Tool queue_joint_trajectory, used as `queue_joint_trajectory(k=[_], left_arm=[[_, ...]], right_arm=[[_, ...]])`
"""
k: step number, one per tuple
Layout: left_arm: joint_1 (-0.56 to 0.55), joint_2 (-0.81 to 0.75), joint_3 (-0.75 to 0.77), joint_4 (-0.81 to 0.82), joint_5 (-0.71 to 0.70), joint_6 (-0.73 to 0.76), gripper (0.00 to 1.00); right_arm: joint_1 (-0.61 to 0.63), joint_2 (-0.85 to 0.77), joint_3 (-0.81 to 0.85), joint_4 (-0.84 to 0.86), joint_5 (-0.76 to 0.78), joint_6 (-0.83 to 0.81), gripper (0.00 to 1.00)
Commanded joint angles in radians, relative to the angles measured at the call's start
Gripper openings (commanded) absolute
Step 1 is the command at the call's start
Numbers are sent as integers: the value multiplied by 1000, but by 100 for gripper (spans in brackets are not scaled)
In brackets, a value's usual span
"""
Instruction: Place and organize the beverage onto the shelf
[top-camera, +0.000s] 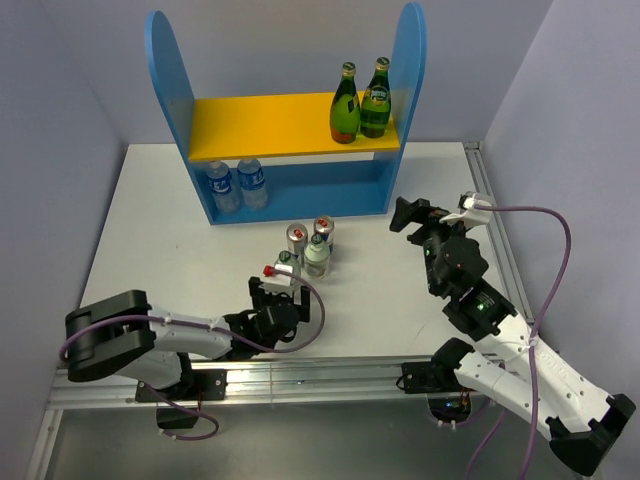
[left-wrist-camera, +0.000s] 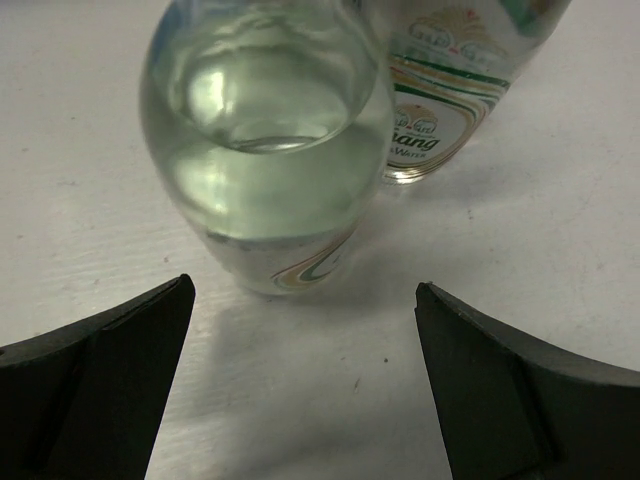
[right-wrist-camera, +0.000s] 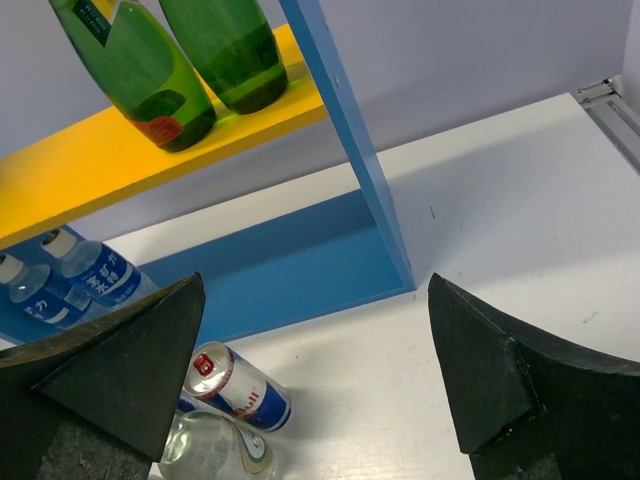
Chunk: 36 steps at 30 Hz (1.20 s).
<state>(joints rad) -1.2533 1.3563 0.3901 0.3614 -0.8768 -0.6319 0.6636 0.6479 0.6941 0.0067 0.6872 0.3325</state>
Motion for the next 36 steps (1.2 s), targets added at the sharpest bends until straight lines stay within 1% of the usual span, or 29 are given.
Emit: queue_joint_trajectory(k=[1, 6, 8, 9, 16, 21, 23, 25, 26, 27, 28, 30, 32, 33, 35, 36], left_arm=[[24, 64, 4, 221, -7, 40, 99], [64, 177, 10, 362, -1, 80, 99], [98, 211, 12, 393, 2, 90, 99], [118, 219, 10, 433, 13, 100, 97], [193, 247, 12, 539, 68, 146, 90], [215, 296, 50, 559, 94, 169, 82], [216, 305, 52, 567, 98, 166, 75], [221, 308, 53, 573, 104, 170, 63], [219, 308, 58, 567, 107, 170, 55], [219, 307, 59, 564, 114, 172, 33], [219, 303, 62, 553, 116, 172, 20], [218, 279, 67, 513, 117, 161, 2], [206, 226, 76, 452, 79, 150, 0], [186, 205, 94, 319, 56, 127, 0], [169, 141, 174, 158, -13, 98, 0], [148, 115, 199, 26, -28, 92, 0]], right_arm=[[5, 10, -4, 26, -5, 17, 99], [5, 15, -10, 32, -12, 19, 100], [5, 21, -11, 32, -15, 22, 99], [5, 22, -11, 32, -17, 25, 99], [5, 44, -18, 49, -32, 31, 99], [5, 61, -16, 52, -37, 34, 99], [5, 59, -18, 52, -35, 34, 99], [5, 56, -21, 56, -32, 34, 99], [5, 56, -19, 58, -32, 34, 99], [7, 58, -21, 56, -34, 34, 99], [5, 59, -19, 55, -32, 34, 99], [5, 56, -18, 49, -29, 33, 99], [5, 47, -18, 47, -25, 31, 99], [5, 38, -18, 47, -23, 30, 99], [5, 32, -21, 47, -23, 28, 99], [5, 27, -22, 45, -23, 28, 99]])
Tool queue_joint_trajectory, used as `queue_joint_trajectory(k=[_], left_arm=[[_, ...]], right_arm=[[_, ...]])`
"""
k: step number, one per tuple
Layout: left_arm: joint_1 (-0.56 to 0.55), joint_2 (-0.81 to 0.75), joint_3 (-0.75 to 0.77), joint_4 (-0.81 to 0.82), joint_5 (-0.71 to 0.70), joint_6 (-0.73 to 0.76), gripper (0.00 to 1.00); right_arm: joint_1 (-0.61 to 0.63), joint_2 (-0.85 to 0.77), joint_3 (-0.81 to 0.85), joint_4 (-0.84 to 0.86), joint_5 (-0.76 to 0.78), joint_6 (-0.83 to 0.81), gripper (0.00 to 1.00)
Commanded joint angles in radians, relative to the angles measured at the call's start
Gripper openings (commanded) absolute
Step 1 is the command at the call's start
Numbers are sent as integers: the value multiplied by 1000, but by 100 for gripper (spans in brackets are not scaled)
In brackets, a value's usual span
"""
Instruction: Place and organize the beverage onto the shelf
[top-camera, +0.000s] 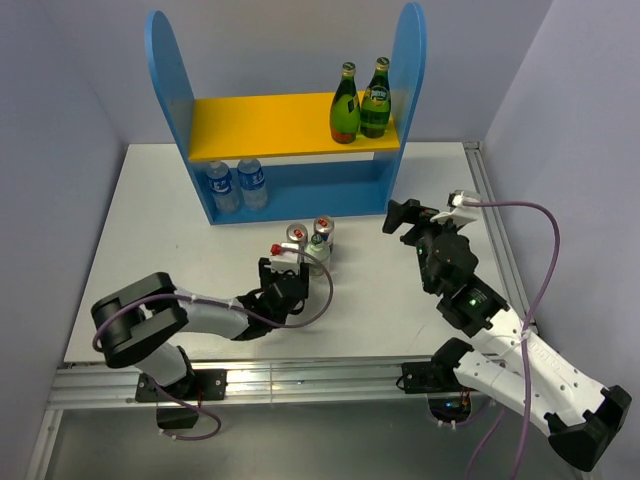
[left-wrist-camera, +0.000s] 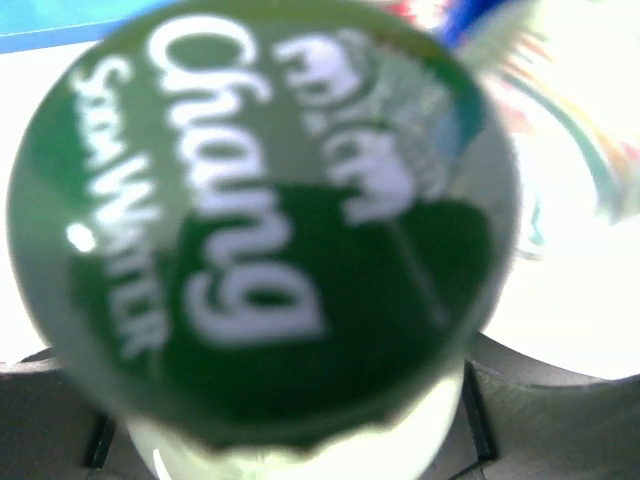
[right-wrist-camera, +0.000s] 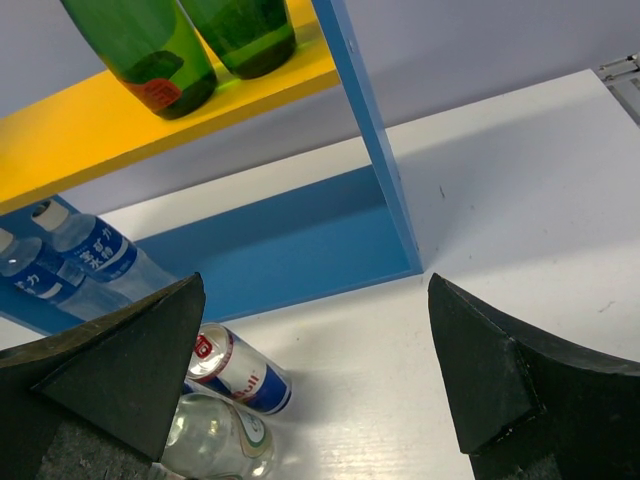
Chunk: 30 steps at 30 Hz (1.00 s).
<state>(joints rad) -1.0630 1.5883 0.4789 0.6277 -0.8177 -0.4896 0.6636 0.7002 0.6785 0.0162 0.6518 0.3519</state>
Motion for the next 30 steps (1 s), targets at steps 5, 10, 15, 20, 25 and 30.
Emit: queue_joint_trajectory(k=[5, 10, 15, 20, 25, 30], left_arm=[[-68, -336, 280, -521, -104, 2, 0], [-57, -424, 527, -709, -98, 132, 0], [15, -387, 753, -775, -54, 316, 0], [158, -309, 980, -784, 38, 414, 0], [336, -223, 1156, -815, 141, 424, 0], [507, -119, 1236, -801, 273, 413, 0]], right_arm=[[5, -34, -7, 33, 12, 12, 99], [5, -48, -8, 34, 12, 15, 99], [5, -57, -14, 42, 9, 18, 99], [5, -67, -14, 37, 11, 18, 99], [4, -88, -20, 41, 9, 18, 99], [5, -105, -31, 42, 0, 25, 99]])
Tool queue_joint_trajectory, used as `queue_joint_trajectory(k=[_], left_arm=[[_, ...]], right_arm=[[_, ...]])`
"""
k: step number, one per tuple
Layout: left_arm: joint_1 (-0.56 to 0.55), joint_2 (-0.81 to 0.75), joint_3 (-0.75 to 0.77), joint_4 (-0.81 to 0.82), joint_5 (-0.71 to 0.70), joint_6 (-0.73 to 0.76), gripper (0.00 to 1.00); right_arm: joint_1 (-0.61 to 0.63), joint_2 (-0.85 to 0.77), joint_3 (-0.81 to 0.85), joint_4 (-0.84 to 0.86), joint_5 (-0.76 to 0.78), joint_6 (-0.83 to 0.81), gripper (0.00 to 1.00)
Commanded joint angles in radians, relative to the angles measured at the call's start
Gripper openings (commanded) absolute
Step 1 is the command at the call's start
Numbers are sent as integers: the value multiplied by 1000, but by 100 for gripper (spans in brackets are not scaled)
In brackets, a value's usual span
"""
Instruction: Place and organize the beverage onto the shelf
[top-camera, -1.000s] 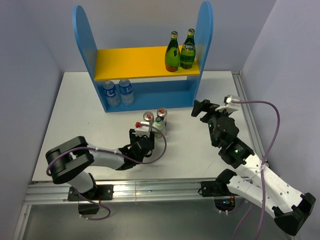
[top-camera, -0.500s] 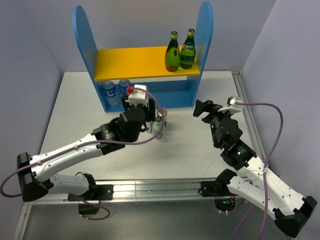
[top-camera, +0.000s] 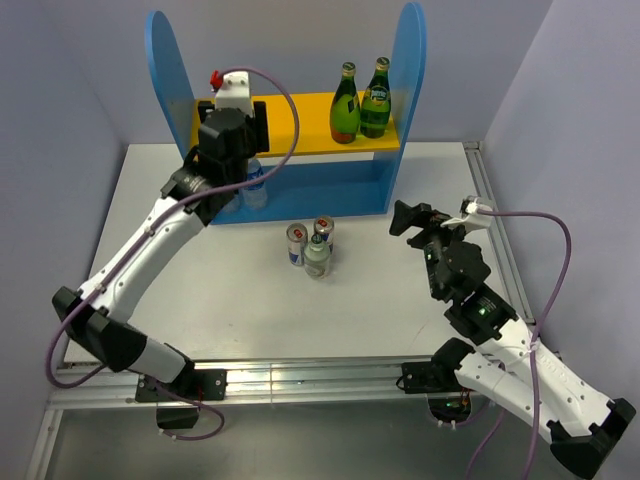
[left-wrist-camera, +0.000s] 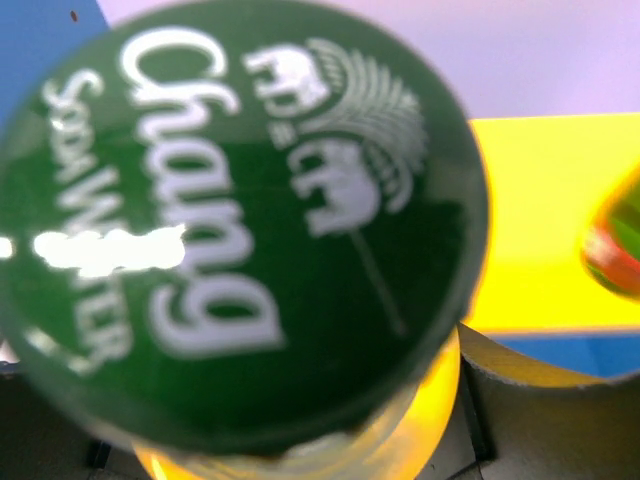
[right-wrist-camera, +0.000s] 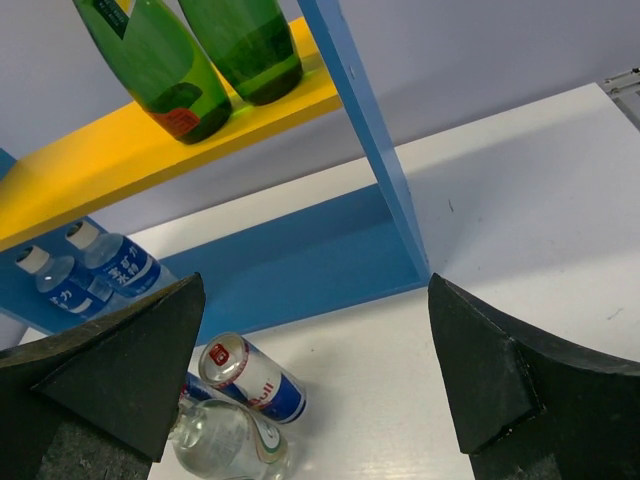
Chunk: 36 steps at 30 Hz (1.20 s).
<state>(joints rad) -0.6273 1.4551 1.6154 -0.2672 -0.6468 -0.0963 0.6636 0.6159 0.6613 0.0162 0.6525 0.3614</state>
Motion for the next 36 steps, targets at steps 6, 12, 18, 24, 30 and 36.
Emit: queue_joint_trajectory(k=[6, 12, 18, 24, 30, 36], left_arm=[[217, 114, 184, 103, 192, -23, 0], [291, 206, 210, 141, 226, -34, 0], [319, 246, 184, 161, 225, -62, 0], [337, 235, 124, 183, 194, -95, 57], [337, 174, 38, 220, 199, -117, 99], [322, 64, -21, 207, 225, -149, 99]], right_arm=[[5, -27, -17, 42, -4, 19, 99], [4, -36, -26, 45, -4, 21, 99], [5, -38, -26, 42, 6, 19, 99], [5, -31, -26, 41, 6, 21, 99], [4, -31, -31, 42, 6, 24, 99], [4, -27, -31, 42, 12, 27, 99]])
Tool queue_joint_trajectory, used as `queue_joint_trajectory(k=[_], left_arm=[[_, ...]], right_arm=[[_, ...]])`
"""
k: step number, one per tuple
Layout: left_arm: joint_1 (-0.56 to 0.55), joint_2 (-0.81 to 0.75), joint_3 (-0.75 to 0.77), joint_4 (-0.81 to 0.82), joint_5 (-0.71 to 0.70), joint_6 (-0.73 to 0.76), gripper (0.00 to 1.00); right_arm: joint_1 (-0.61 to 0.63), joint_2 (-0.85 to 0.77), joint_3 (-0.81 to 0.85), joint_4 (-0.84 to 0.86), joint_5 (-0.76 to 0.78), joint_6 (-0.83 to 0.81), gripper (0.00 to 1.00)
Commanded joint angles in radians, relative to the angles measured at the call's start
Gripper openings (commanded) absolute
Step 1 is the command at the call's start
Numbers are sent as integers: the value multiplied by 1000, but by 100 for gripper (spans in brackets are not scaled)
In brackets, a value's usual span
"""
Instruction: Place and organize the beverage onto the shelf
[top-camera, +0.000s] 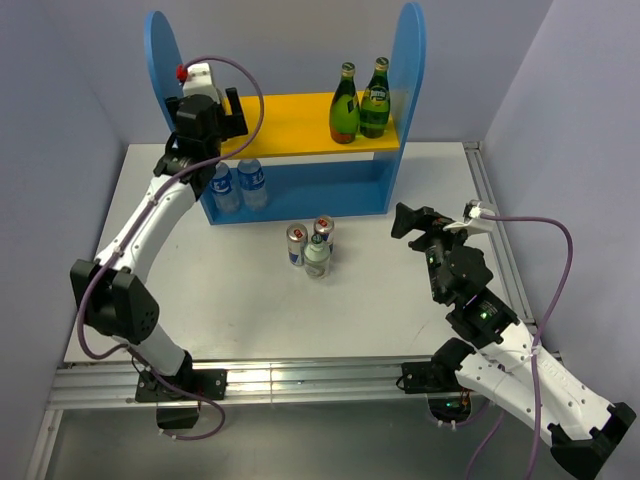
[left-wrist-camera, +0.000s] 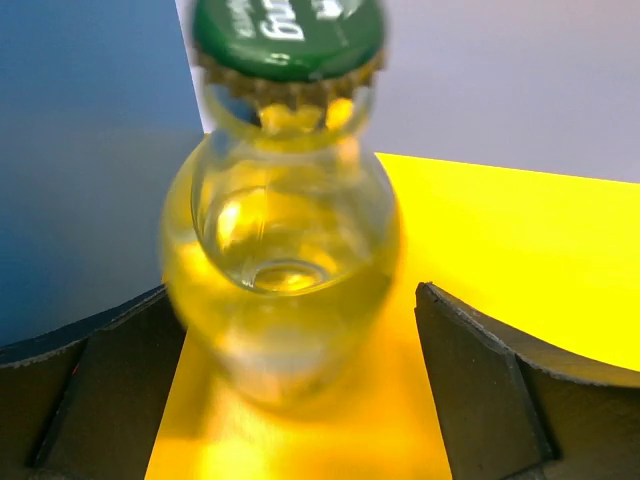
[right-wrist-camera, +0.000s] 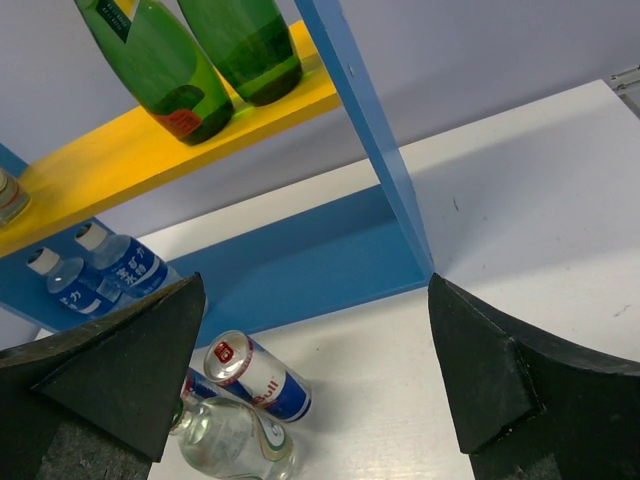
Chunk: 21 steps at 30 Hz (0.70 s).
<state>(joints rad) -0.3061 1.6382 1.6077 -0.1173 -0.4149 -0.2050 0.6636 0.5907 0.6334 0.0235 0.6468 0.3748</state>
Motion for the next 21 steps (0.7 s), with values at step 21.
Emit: queue_joint_trajectory(k=[21], left_arm=[[-591, -799, -887, 254, -9, -126, 93]], right_arm=[[5, -46, -66, 86, 151, 87, 100]])
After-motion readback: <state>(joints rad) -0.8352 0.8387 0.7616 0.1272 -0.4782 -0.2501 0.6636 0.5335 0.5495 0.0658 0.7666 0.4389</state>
